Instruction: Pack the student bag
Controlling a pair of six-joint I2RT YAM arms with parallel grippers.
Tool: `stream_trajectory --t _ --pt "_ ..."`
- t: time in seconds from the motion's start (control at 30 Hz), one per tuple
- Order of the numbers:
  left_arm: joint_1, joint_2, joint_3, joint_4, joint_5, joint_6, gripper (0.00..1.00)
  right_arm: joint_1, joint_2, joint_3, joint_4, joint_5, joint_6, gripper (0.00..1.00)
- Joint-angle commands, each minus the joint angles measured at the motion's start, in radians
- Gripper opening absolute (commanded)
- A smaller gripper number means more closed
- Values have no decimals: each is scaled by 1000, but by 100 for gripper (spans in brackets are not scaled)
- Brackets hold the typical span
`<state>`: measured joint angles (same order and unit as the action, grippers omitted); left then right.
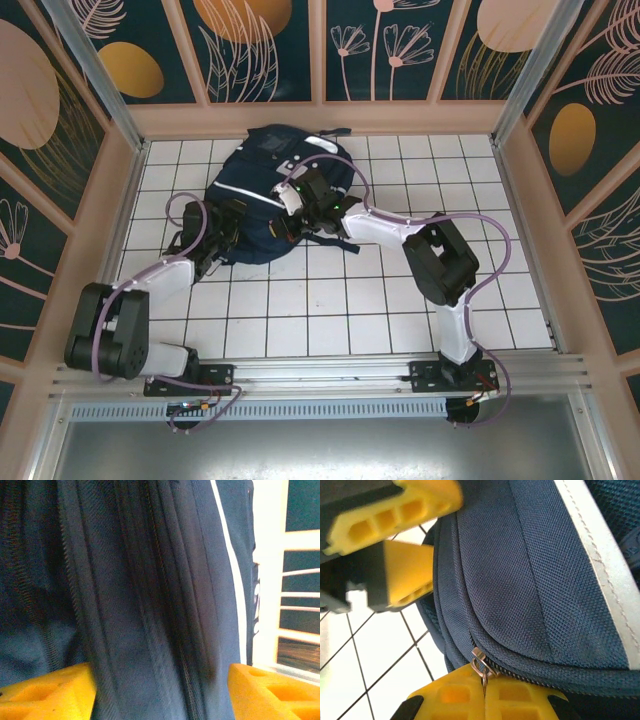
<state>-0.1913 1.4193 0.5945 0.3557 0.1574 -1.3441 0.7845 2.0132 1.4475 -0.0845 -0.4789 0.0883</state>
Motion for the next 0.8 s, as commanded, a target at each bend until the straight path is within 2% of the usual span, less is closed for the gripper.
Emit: stream_trajectory --t 0.0,0.1,0.13,0.27,0.53,0.67,0.77 --pt "-5 87 -8 171 19 -32 43 21 -32 -30 -19 -128 22 0" --pt "-5 135 1 194 52 -13 3 21 -34 -18 -147 -103 -39 0" --pt "-5 136 1 187 52 -7 0 18 -26 0 -216 -69 -76 0" --pt "-5 94 -7 153 42 32 0 -22 14 50 -463 113 -159 0" --pt "-4 12 -7 13 31 125 0 -135 -14 81 -575 255 -239 0" --pt "-5 14 13 -42 43 168 0 -148 -12 139 -590 509 -244 0" --pt "-4 23 15 -52 71 172 0 -144 12 194 -563 779 -229 0"
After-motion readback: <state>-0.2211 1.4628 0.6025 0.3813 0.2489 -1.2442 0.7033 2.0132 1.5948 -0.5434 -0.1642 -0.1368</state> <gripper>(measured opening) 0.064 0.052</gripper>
